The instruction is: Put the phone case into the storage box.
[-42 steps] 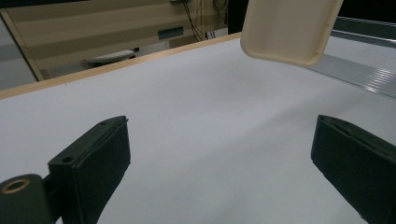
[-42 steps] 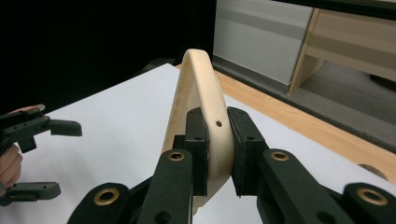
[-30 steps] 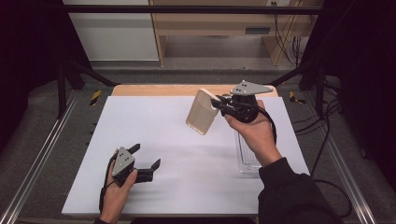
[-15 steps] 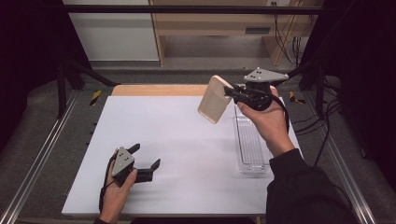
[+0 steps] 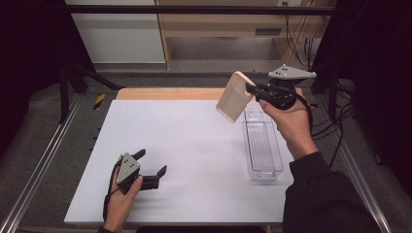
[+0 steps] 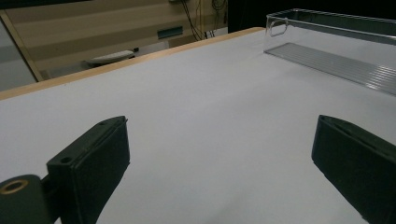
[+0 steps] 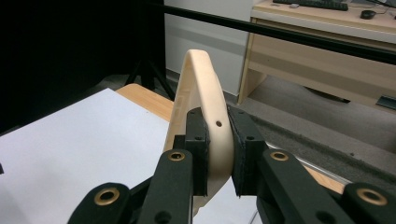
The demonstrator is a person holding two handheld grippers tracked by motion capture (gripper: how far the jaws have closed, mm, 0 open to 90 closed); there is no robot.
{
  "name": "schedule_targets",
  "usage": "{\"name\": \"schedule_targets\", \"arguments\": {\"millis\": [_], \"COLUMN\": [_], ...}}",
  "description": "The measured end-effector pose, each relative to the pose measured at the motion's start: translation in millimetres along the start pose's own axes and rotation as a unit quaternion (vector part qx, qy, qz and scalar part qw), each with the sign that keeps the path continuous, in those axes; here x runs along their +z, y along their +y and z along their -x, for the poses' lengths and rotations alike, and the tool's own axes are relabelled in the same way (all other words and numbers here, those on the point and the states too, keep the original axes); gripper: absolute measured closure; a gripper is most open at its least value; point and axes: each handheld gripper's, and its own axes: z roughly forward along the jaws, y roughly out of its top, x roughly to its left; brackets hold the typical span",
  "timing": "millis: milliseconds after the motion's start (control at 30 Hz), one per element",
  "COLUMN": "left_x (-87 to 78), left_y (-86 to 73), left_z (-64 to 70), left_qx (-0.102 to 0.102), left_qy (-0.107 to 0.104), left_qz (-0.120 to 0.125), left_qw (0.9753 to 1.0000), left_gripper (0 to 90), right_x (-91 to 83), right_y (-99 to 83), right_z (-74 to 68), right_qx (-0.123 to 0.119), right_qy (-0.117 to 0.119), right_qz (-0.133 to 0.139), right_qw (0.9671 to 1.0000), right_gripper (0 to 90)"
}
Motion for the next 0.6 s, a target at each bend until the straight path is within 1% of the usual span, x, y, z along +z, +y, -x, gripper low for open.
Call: {"name": "schedule_targets", "arguments": {"millis": [300, 400, 600], "left_x": [-0.3, 0.1, -0.4], "left_y": [0.0, -0.1, 0.0], "left_z": [-0.1, 0.3, 0.3], "left_qx": [0.002, 0.001, 0.003], "left_qy": [0.0, 0.0, -0.001], "left_qz": [0.0, -0.001, -0.001], "left_qw": [1.0, 1.0, 1.0], "left_gripper": [3.8, 3.8, 3.7], "right_x": [-7.6, -11.0, -13.0], "right_y": [-1.2, -3.5, -6.4], "right_z": [11.2, 17.9, 23.0], "right_qx": [0.003, 0.006, 0.005], "right_qy": [-0.015, -0.023, -0.031], "right_qz": [0.0, 0.0, -0.002], "right_qw": [0.9999, 0.9997, 0.9995], "right_gripper": [79.2, 79.2, 79.2]}}
